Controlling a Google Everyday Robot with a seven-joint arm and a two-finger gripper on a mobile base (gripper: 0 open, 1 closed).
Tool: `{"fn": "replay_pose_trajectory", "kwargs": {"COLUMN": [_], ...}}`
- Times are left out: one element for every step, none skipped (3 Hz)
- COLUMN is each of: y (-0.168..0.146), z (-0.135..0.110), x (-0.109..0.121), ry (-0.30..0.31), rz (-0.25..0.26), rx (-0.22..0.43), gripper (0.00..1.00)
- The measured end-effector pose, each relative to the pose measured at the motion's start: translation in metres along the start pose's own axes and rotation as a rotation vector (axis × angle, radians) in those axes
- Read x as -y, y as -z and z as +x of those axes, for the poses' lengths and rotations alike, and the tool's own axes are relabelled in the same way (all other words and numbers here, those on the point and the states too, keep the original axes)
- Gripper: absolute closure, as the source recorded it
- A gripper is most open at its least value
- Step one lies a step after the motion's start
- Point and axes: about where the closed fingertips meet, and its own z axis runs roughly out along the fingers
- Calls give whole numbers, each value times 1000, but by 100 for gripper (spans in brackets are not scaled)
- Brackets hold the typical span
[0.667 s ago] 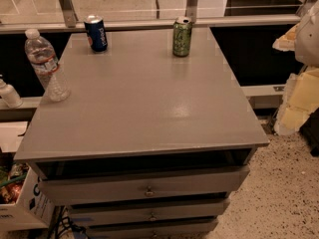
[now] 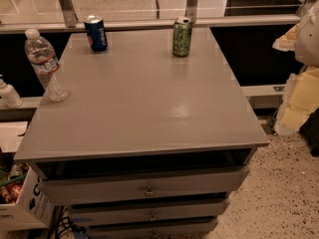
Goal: Move water bottle near green can
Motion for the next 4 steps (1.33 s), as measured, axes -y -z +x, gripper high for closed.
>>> {"fn": "replay_pose_trajectory", "kwargs": {"y": [-20,-56,-70,-104], "z": [-11,-58,-77,-149], "x": [-6,-14,-18,-35], "ry": [32,74,90,100], "rz": [5,-41,-66,-161], "rx": [59,220,281,477], "gripper": [0,0,0,0]}}
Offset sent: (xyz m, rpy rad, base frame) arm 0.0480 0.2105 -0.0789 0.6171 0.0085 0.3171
